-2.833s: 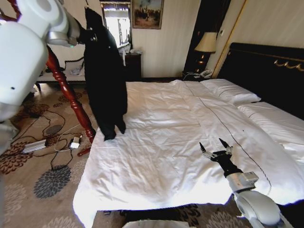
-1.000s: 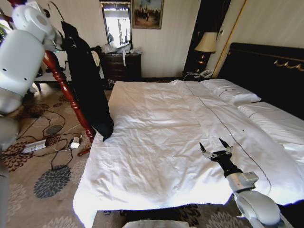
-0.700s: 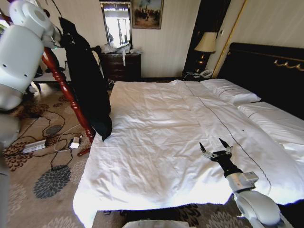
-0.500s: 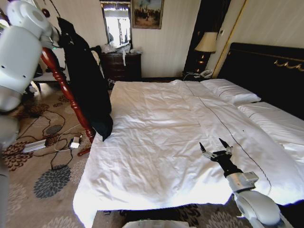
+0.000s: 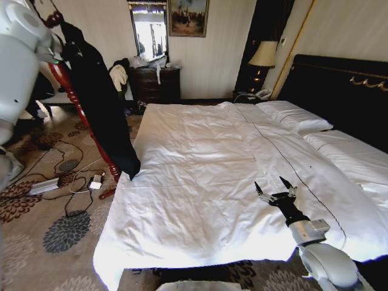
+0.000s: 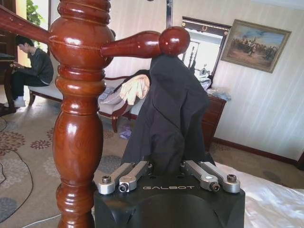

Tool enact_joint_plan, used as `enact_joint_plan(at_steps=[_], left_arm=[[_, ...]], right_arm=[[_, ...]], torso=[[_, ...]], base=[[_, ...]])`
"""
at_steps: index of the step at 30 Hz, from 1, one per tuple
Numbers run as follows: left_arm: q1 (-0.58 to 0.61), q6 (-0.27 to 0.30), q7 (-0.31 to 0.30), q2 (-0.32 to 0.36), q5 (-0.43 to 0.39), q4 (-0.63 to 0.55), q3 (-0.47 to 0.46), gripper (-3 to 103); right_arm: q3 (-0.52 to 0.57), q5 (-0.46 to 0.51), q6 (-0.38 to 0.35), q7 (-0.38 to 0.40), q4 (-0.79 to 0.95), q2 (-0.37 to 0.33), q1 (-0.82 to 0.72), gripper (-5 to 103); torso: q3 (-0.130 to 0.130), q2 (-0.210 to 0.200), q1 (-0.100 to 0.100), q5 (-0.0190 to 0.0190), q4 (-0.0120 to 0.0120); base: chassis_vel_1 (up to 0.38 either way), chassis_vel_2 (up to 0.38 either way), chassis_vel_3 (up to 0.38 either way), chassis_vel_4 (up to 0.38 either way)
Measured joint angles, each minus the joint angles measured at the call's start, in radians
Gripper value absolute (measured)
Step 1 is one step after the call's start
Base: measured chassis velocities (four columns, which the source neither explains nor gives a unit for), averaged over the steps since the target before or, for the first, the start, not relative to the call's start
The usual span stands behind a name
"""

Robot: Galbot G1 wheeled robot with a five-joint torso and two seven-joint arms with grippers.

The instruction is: Pick up the clothes from the bed and hang them on the clothes hanger.

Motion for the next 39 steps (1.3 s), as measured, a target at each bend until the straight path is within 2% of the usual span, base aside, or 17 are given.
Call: enact_joint_plan(at_steps=[7, 12, 19, 32, 37, 38, 39], left_arm=[[0.042, 0.000, -0.027, 0.040, -0.016, -0.068, -0.007, 18], [0.068, 0.000, -0.040, 0.048, -0.020, -0.100, -0.023, 18], [0.111, 0.000, -0.062, 0.068, -0.030, -0.143, -0.043, 18], [0.133, 0.000, -0.050, 0.060, -0.007, -0.153, -0.045, 18], [0.134, 0.000, -0.051, 0.058, 0.003, -0.157, -0.046, 19], [0.137, 0.000, -0.047, 0.059, 0.015, -0.157, -0.050, 24], [0.137, 0.000, -0.047, 0.059, 0.015, -0.157, -0.050, 24]], right_arm=[[0.000, 0.000, 0.000, 0.000, 0.000, 0.000, 0.000, 100], [0.000, 0.000, 0.000, 0.000, 0.000, 0.000, 0.000, 100], [0.000, 0.000, 0.000, 0.000, 0.000, 0.000, 0.000, 100], [0.000, 0.000, 0.000, 0.000, 0.000, 0.000, 0.000, 100], [0.000, 0.000, 0.000, 0.000, 0.000, 0.000, 0.000, 100], [0.000, 0.000, 0.000, 0.000, 0.000, 0.000, 0.000, 100], [0.000, 0.000, 0.000, 0.000, 0.000, 0.000, 0.000, 100]], torso=[[0.000, 0.000, 0.000, -0.0004, 0.0011], [0.000, 0.000, 0.000, 0.0000, 0.0001], [0.000, 0.000, 0.000, 0.0000, 0.0003], [0.000, 0.000, 0.000, -0.0003, 0.0009], [0.000, 0.000, 0.000, 0.0000, 0.0003], [0.000, 0.000, 0.000, 0.0003, 0.0003], [0.000, 0.000, 0.000, 0.0003, 0.0003]], base=[[0.000, 0.000, 0.000, 0.000], [0.000, 0.000, 0.000, 0.000], [0.000, 0.000, 0.000, 0.000], [0.000, 0.000, 0.000, 0.000], [0.000, 0.000, 0.000, 0.000], [0.000, 0.000, 0.000, 0.000], [0.000, 0.000, 0.000, 0.000]])
